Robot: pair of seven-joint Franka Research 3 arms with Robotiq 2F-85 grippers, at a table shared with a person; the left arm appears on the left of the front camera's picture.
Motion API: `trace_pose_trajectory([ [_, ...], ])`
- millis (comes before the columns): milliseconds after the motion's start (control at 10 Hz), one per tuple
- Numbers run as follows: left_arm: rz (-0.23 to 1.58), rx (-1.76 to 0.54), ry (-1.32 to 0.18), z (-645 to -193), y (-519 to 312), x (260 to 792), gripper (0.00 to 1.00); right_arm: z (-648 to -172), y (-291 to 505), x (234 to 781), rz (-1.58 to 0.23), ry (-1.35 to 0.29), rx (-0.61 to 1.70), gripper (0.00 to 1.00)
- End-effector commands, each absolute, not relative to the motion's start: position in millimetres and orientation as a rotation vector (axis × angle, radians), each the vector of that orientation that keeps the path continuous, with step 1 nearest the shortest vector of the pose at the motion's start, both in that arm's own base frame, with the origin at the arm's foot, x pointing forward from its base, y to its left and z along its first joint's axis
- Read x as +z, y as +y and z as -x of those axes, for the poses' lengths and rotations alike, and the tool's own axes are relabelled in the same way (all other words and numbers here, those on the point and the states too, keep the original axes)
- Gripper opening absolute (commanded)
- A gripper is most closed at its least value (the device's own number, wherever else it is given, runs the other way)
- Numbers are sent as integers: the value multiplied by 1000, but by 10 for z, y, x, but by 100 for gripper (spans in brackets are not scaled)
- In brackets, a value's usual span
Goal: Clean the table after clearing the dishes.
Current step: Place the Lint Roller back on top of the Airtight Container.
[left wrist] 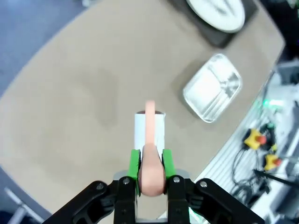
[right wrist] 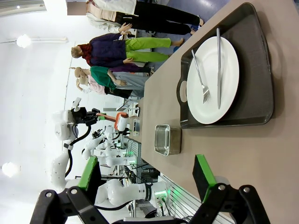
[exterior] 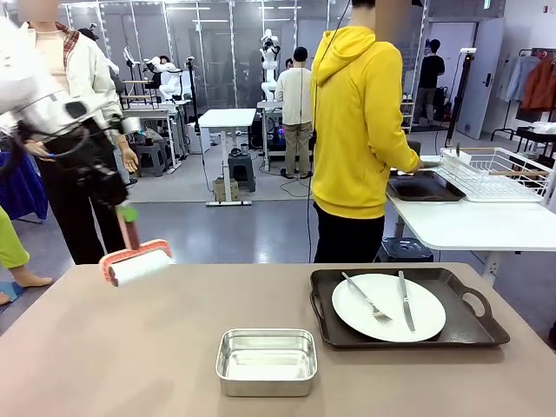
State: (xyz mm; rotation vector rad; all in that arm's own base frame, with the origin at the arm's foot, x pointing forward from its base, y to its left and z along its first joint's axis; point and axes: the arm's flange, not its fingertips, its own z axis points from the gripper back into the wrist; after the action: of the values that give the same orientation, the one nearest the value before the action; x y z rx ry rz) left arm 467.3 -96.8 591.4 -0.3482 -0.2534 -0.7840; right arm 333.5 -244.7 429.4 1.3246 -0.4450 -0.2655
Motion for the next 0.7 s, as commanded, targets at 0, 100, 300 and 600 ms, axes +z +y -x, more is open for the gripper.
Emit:
trace_pose_trajectory([
  [0,281,-975,-253,-4535,-1397,5908,24,-3330,-2444,4330,-1334,-464,-256,100],
  [100,259,-1084,-266,-4381,-1764,5986,24,-3330,-2444,4330,-1334,-464,-256,100],
  [300,196,-1254,-238,-4087,-2459,5925,24,-3330,-2444,4330,-1334,-464,-256,100],
  [600,119,-1421,-257,-3961,-3231,5700,24,-3330,-2444,4330,-1334,-464,-256,100],
])
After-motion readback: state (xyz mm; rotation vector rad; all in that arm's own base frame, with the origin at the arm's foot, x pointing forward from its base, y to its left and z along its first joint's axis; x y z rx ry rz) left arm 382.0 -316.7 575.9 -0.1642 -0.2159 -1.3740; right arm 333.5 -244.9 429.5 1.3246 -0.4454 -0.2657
